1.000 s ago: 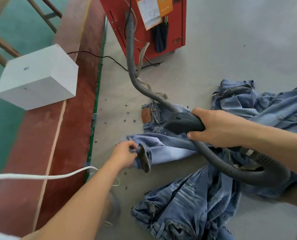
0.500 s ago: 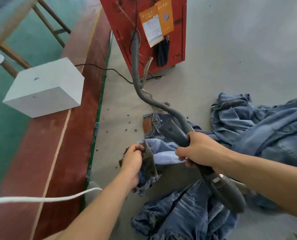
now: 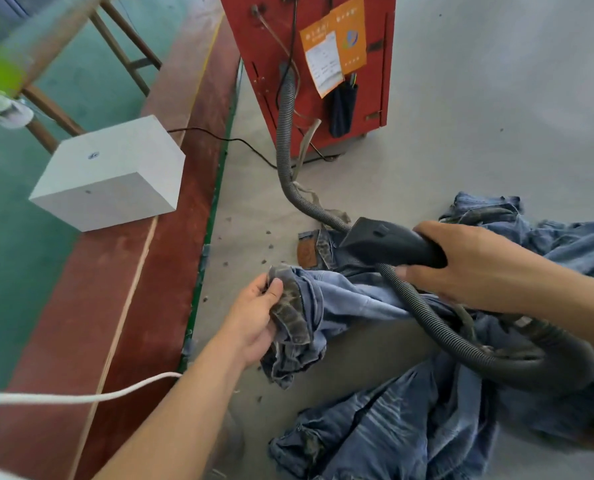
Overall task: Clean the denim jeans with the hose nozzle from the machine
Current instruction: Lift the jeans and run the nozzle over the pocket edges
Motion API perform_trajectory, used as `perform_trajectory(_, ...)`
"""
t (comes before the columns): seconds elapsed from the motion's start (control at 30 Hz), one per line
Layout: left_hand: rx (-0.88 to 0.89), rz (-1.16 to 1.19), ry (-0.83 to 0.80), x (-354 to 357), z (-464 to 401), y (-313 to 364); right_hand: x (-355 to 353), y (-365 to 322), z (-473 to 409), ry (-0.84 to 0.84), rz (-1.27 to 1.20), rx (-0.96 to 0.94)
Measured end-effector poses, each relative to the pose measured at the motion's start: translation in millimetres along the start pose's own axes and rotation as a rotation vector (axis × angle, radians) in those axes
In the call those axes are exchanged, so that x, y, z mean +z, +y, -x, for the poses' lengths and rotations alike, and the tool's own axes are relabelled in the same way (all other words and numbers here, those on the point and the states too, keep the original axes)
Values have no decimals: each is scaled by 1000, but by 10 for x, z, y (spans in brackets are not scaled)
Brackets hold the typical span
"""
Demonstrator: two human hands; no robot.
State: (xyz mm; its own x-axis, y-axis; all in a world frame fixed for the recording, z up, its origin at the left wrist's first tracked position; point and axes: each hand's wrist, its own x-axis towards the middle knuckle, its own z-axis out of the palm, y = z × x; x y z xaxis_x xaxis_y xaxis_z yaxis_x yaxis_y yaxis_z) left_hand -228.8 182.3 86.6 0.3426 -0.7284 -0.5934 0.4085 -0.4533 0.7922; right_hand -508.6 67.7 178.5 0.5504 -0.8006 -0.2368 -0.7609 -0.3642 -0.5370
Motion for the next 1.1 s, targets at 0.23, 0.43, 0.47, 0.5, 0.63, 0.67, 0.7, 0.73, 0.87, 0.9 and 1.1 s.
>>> perform_trajectory(0.23,-15,181,-40,198,118,79,132,36,245,-190,128,-136)
perform_trajectory(0.43,-37,184,-156,243,160,36,356,-149,92,-208,-46,-127)
perform_trajectory(0.47,-33,167,-175,244,164,26,359,-180,40,-188,-124,-95)
perform_trajectory(0.5,-24,144,-194,249,168,13,349,-204,-5,-161,-203,-54)
perform_trajectory(0.63,-18,85,-272,274,204,-21,179,-165,-71,-145,-339,113)
perform_trajectory(0.67,-23,71,-288,263,204,-24,126,-148,-61,-207,-335,129)
perform_trajectory(0.7,-29,49,-304,249,204,-27,87,-136,-48,-272,-335,141)
perform_trajectory(0.73,-40,25,-319,237,212,-34,70,-130,-44,-322,-355,154)
perform_trajectory(0.87,-93,-78,-408,258,301,-94,140,-158,-142,-312,-605,263)
perform_trajectory(0.9,-94,-93,-419,272,318,-95,134,-155,-172,-298,-632,293)
perform_trajectory(1.1,-53,-98,-306,262,227,-21,-111,-79,-170,-436,-461,257)
